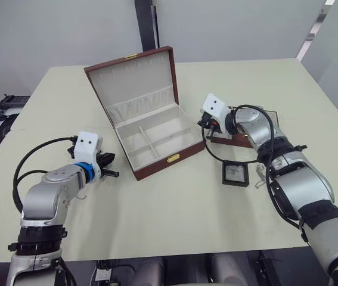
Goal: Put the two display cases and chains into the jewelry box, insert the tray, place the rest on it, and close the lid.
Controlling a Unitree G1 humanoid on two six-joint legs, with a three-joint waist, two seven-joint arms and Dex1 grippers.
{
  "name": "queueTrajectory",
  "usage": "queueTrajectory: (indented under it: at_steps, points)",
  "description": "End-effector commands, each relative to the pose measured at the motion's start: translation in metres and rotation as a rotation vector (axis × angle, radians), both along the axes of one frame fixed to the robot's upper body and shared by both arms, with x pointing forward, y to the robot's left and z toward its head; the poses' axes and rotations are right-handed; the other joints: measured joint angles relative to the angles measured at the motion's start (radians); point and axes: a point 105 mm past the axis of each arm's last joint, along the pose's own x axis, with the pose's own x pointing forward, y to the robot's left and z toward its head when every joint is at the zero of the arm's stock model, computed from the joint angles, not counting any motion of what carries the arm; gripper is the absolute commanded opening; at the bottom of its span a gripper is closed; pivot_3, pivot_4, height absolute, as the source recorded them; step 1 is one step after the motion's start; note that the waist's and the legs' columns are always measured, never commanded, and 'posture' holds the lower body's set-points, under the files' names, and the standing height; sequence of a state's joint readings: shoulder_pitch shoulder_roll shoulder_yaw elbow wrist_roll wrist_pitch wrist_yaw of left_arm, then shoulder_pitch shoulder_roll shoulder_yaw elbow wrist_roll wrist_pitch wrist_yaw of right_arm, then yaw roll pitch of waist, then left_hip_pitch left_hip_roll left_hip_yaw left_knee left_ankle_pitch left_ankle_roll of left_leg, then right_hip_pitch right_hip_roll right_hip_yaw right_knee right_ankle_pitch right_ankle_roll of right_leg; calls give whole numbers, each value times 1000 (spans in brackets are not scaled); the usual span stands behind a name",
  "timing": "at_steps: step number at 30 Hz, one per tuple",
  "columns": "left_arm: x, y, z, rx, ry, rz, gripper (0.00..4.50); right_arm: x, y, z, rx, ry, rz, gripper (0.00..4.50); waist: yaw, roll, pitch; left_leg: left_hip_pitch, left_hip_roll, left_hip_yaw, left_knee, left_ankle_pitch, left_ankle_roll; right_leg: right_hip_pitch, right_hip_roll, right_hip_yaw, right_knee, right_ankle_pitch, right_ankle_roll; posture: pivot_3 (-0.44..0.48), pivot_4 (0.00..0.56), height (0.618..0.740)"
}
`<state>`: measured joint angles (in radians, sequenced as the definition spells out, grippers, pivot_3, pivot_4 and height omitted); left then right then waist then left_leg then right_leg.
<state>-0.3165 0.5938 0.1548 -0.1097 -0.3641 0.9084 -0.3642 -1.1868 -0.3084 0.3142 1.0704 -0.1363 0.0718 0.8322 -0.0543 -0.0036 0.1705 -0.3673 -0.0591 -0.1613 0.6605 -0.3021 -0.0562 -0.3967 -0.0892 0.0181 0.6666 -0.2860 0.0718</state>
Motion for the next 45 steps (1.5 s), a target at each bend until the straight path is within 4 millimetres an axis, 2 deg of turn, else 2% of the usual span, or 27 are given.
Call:
queueTrajectory:
  at_steps: [1,9,15,21,26,45]
  points:
    - [4,-4,7,14,-19,-15,0,0,8,17,22,-30,44,38,-4,0,0,0,0,0,0,0,0,-1,0,0,0,0,0,0,150,740]
    - [16,-15,13,16,-33,-77,0,-12,19,16,43,35,137,38,-5,0,0,0,0,4,1,2,-3,-10,-2,-1,13,0,0,0,150,740]
    - [21,-14,15,40,-30,-115,0,-23,22,8,38,91,198,38,-5,0,0,0,0,3,1,3,-4,-10,-1,-1,14,1,-1,0,150,740]
    - [27,-21,18,40,-34,-168,0,-34,25,1,44,136,239,38,-3,0,0,0,0,2,1,3,-4,-10,-1,-1,14,1,-1,0,150,740]
    - [29,-31,18,48,-29,-236,0,-45,28,0,45,164,286,38,-1,0,0,0,0,2,1,3,-4,-10,-1,-1,14,1,-1,0,150,740]
    - [48,-54,23,16,-75,-355,0,-68,30,-4,31,225,351,38,11,-1,0,0,-1,2,2,3,-4,-9,-2,-2,14,1,-1,0,150,740]
